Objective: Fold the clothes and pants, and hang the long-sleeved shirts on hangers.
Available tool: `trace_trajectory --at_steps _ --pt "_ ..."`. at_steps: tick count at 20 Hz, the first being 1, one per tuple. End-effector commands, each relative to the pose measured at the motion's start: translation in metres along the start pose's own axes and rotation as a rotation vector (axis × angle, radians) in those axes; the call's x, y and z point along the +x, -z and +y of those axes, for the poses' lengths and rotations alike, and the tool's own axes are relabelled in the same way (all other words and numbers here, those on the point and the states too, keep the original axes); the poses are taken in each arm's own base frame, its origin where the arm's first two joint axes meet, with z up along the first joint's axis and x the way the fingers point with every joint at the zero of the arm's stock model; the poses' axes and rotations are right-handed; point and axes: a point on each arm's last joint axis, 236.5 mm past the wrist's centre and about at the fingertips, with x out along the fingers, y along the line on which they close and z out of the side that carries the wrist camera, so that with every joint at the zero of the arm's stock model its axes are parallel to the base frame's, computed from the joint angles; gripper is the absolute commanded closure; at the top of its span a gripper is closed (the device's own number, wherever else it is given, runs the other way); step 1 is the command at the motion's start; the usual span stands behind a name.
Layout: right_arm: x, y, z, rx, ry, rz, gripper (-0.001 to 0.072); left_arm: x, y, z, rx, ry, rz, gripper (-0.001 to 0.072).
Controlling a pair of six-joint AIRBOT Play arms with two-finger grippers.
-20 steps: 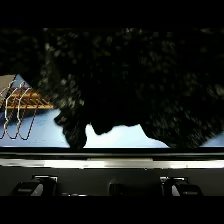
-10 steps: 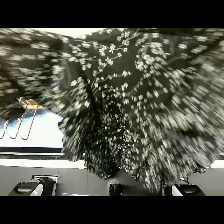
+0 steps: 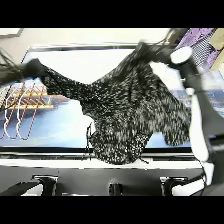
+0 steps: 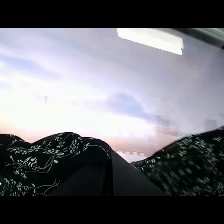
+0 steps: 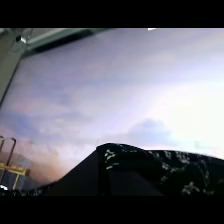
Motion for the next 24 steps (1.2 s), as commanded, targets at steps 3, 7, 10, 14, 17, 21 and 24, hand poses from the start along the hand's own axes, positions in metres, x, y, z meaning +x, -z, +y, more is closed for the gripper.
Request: trace_trajectory --at_steps 3,7,10,14,17,21,24 --pt "0.021 0.081 -0.038 -0.051 0.063 0.287 0.0376 0.061 0.042 0.039 -0.053 -0.057 0.139 0.0680" --pt "-0.103 0.091 -0.071 -0.126 0.222 0.572 0.0205 0.060 0.047 0.039 -0.053 -0.058 0.160 0.0680" --pt "-0.191 0.092 -0.095 -0.034 0.350 0.594 0.0144 0.059 0.054 0.039 -0.054 -0.059 0.193 0.0680" --pt "-0.243 0.194 -0.109 0.205 0.416 0.660 0.0037 0.059 0.056 0.040 -0.054 -0.060 0.200 0.0680" --pt "-0.245 0.292 -0.104 0.367 0.401 0.686 0.0037 0.060 0.057 0.040 -0.056 -0.061 0.202 0.0680" --pt "-0.218 0.381 -0.091 0.555 0.341 0.678 0.0038 0.061 0.057 0.040 -0.055 -0.062 0.203 0.0679" --pt "-0.198 0.411 -0.083 0.560 0.330 0.692 0.0038 0.061 0.057 0.040 -0.055 -0.062 0.202 0.0679"
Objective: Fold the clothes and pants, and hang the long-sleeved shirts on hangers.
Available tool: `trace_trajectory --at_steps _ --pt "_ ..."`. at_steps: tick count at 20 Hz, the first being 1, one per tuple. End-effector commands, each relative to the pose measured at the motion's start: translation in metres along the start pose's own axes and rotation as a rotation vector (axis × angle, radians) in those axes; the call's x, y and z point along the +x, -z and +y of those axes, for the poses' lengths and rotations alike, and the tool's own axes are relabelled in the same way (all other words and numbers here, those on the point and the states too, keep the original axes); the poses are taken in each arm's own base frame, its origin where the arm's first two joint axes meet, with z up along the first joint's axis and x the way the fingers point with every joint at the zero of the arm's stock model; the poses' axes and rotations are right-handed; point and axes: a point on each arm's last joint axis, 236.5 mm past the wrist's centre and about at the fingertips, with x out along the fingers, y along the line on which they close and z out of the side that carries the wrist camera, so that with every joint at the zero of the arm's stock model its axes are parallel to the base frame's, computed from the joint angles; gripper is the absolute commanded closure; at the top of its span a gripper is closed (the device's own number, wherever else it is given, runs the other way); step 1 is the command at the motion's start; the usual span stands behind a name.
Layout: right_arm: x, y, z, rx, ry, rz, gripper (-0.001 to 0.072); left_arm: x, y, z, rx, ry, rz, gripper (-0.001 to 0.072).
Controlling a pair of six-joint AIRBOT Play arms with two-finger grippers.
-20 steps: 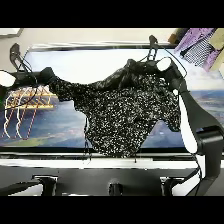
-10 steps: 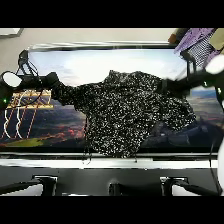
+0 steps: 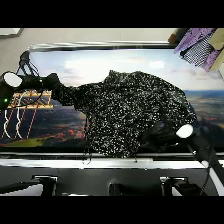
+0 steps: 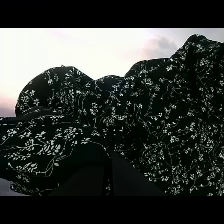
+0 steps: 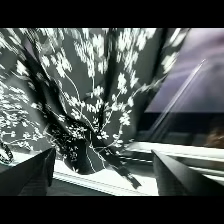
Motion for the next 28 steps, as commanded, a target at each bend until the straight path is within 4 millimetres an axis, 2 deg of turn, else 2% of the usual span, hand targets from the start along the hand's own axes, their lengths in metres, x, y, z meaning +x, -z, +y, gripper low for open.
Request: trace_trajectory --at_steps 1,3,4,5,6,7,8,10,11,12,14,15,17,18,19,21,22,24,26,28 --pt "0.043 0.018 -0.002 0.055 -0.014 0.000 0.0038 0.000 0.000 0.000 0.001 -0.001 0.001 0.0679" --pt "0.062 0.023 -0.005 0.072 0.006 0.025 0.0051 0.000 0.000 0.000 0.001 0.000 0.000 0.0679" --pt "0.069 0.024 -0.004 0.079 0.008 0.030 0.0156 0.000 0.000 0.000 0.001 0.000 0.000 0.0679" --pt "0.070 0.023 0.000 0.049 -0.002 0.034 0.0438 0.000 0.000 0.000 0.001 0.000 -0.001 0.0679" --pt "0.064 0.015 0.009 0.014 -0.020 0.014 0.0654 -0.002 -0.001 -0.001 0.002 0.002 -0.005 0.0679" --pt "0.050 -0.001 0.027 -0.025 -0.050 -0.039 0.0671 -0.006 -0.005 -0.004 0.006 0.007 -0.015 0.0679" --pt "0.028 -0.024 0.047 -0.058 -0.082 -0.111 0.0672 -0.014 -0.014 -0.011 0.016 0.017 -0.041 0.0680" --pt "-0.047 -0.080 0.088 -0.110 -0.118 -0.303 0.0672 -0.043 -0.044 -0.033 0.050 0.051 -0.131 0.0680" --pt "-0.093 -0.103 0.106 -0.160 -0.121 -0.405 0.0672 -0.063 -0.063 -0.048 0.073 0.073 -0.189 0.0680" --pt "-0.149 -0.123 0.128 -0.214 -0.128 -0.524 0.0672 -0.087 -0.081 -0.064 0.106 0.096 -0.253 0.0680" --pt "-0.260 -0.137 0.167 -0.320 -0.133 -0.744 0.0672 -0.152 -0.117 -0.103 0.199 0.146 -0.408 0.0680" --pt "-0.316 -0.131 0.185 -0.375 -0.132 -0.860 0.0672 -0.188 -0.130 -0.119 0.240 0.167 -0.486 0.0680" --pt "-0.410 -0.104 0.214 -0.473 -0.118 -1.085 0.0671 -0.272 -0.151 -0.151 0.300 0.207 -0.672 0.0680" --pt "-0.456 -0.081 0.225 -0.522 -0.103 -1.210 0.0671 -0.319 -0.157 -0.162 0.327 0.214 -0.777 0.0680" --pt "-0.494 -0.053 0.233 -0.561 -0.098 -1.317 0.0671 -0.362 -0.157 -0.171 0.353 0.218 -0.866 0.0680" --pt "-0.551 0.006 0.237 -0.611 -0.092 -1.496 0.0671 -0.443 -0.143 -0.183 0.399 0.205 -1.027 0.0680" --pt "-0.570 0.035 0.234 -0.627 -0.093 -1.569 0.0672 -0.481 -0.129 -0.186 0.412 0.200 -1.097 0.0680" --pt "-0.597 0.093 0.223 -0.649 -0.095 -1.694 0.0672 -0.539 -0.098 -0.187 0.423 0.176 -1.196 0.0680" --pt "-0.614 0.136 0.210 -0.637 -0.112 -1.788 0.0672 -0.583 -0.073 -0.180 0.389 0.150 -1.276 0.0680" --pt "-0.628 0.162 0.203 -0.620 -0.147 -1.864 0.0672 -0.616 -0.057 -0.169 0.338 0.127 -1.351 0.0680"
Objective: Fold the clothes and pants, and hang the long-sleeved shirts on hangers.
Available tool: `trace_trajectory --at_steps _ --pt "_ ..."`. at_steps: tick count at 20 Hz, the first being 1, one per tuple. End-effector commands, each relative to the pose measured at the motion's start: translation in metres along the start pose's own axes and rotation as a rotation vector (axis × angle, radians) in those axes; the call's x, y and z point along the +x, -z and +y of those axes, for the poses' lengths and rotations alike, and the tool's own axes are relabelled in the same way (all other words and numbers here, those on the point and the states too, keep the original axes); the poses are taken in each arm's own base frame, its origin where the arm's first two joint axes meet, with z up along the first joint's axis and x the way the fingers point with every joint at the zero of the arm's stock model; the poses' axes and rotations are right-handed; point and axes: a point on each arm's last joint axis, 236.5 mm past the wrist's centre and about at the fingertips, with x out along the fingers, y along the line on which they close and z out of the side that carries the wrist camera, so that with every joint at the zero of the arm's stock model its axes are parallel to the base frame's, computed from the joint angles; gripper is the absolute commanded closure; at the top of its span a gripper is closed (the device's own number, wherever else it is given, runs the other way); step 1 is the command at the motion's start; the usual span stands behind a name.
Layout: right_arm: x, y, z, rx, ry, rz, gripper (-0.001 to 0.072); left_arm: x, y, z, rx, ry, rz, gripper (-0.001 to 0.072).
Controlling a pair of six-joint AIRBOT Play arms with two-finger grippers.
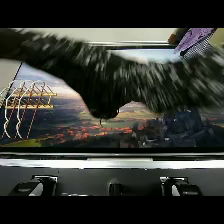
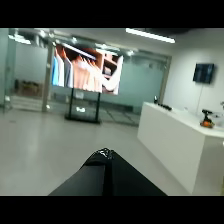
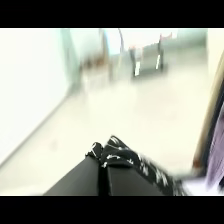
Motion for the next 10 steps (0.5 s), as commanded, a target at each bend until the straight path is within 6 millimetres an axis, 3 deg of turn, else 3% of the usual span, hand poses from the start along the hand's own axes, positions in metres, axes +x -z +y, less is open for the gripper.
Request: trace_trajectory --at_steps 1,3,5,8,10 --pt "-0.055 -0.043 -0.001 -0.008 0.033 -0.171 0.0672 -0.058 -0.051 0.009 -0.004 -0.100 -0.136 0.0680" --pt "-0.045 -0.049 0.000 0.002 0.023 -0.196 0.0672 -0.058 -0.052 0.015 0.001 -0.125 -0.140 0.0680" --pt "-0.014 -0.041 -0.006 0.024 0.031 -0.163 0.0671 -0.041 -0.041 0.024 0.012 -0.147 -0.116 0.0680" --pt "0.067 -0.007 -0.025 0.052 0.064 -0.053 0.0671 0.015 -0.001 0.045 0.007 -0.165 -0.043 0.0680" --pt "0.135 0.029 -0.042 0.065 0.087 0.025 0.0671 0.066 0.045 0.065 0.001 -0.185 0.035 0.0680"
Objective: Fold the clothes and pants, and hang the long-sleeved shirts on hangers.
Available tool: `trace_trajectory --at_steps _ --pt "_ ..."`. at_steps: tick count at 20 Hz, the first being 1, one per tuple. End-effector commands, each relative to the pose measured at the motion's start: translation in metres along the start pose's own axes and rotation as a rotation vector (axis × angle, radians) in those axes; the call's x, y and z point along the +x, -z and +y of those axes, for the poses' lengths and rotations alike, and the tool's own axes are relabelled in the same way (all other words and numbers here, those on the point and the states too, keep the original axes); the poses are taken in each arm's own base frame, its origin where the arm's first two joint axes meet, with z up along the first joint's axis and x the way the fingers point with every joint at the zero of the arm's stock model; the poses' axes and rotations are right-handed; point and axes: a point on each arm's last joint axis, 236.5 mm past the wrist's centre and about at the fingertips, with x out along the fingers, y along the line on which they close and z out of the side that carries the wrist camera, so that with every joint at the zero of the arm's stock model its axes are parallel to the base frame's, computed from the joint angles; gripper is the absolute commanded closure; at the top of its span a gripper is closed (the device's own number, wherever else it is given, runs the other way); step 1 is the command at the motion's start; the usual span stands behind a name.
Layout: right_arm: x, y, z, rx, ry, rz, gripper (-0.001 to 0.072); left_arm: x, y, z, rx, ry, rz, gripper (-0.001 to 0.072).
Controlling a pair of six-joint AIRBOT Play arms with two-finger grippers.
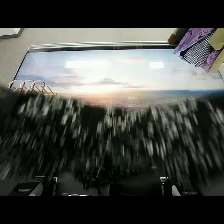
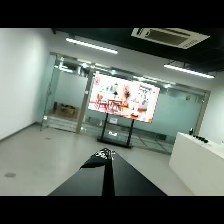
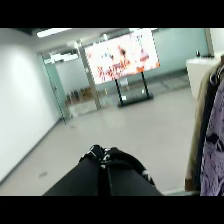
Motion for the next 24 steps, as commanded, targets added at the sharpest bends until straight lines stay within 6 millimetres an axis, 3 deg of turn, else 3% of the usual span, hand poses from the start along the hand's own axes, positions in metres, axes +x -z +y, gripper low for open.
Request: trace_trajectory --at_steps 1,3,5,8,9,11,13,14,15,16,17,18,19,20,21,24 --pt "0.105 0.061 -0.023 0.031 0.034 0.112 0.0671 0.079 0.074 0.023 0.003 -0.042 0.114 0.0680" --pt "0.178 0.131 -0.043 0.065 0.053 0.230 0.0671 0.130 0.156 0.043 -0.001 -0.076 0.257 0.0679" --pt "0.236 0.216 -0.061 0.135 0.062 0.362 0.0671 0.169 0.253 0.065 -0.002 -0.111 0.422 0.0679" --pt "0.288 0.357 -0.085 0.267 0.076 0.588 0.0671 0.197 0.400 0.084 0.035 -0.128 0.657 0.0679" --pt "0.294 0.409 -0.094 0.313 0.095 0.682 0.0670 0.195 0.444 0.089 0.048 -0.132 0.739 0.0679" --pt "0.285 0.497 -0.109 0.346 0.131 0.876 0.0670 0.176 0.525 0.095 0.082 -0.138 0.934 0.0680" --pt "0.252 0.574 -0.124 0.329 0.168 1.111 0.0638 0.137 0.592 0.098 0.091 -0.160 1.155 0.0679" --pt "0.233 0.599 -0.129 0.319 0.184 1.216 0.0621 0.115 0.615 0.098 0.096 -0.171 1.262 0.0679" --pt "0.212 0.616 -0.133 0.309 0.203 1.316 0.0606 0.093 0.633 0.098 0.096 -0.183 1.363 0.0679" --pt "0.196 0.623 -0.137 0.284 0.211 1.388 0.0540 0.070 0.646 0.098 0.087 -0.196 1.466 0.0674" --pt "0.181 0.622 -0.139 0.242 0.205 1.447 0.0484 0.052 0.652 0.094 0.073 -0.181 1.545 0.0613" --pt "0.170 0.615 -0.147 0.189 0.206 1.488 0.0383 0.037 0.653 0.090 0.050 -0.149 1.613 0.0423" --pt "0.157 0.602 -0.154 0.121 0.200 1.532 0.0231 0.027 0.648 0.084 0.015 -0.107 1.663 0.0131" --pt "0.144 0.589 -0.161 0.056 0.188 1.575 0.0175 0.020 0.641 0.081 -0.022 -0.082 1.695 0.0022" --pt "0.128 0.571 -0.172 -0.008 0.184 1.622 0.0147 0.016 0.630 0.083 -0.058 -0.074 1.709 0.0021" --pt "0.093 0.533 -0.198 0.106 0.227 1.628 0.0148 0.009 0.592 0.114 -0.110 -0.129 1.692 0.0021"
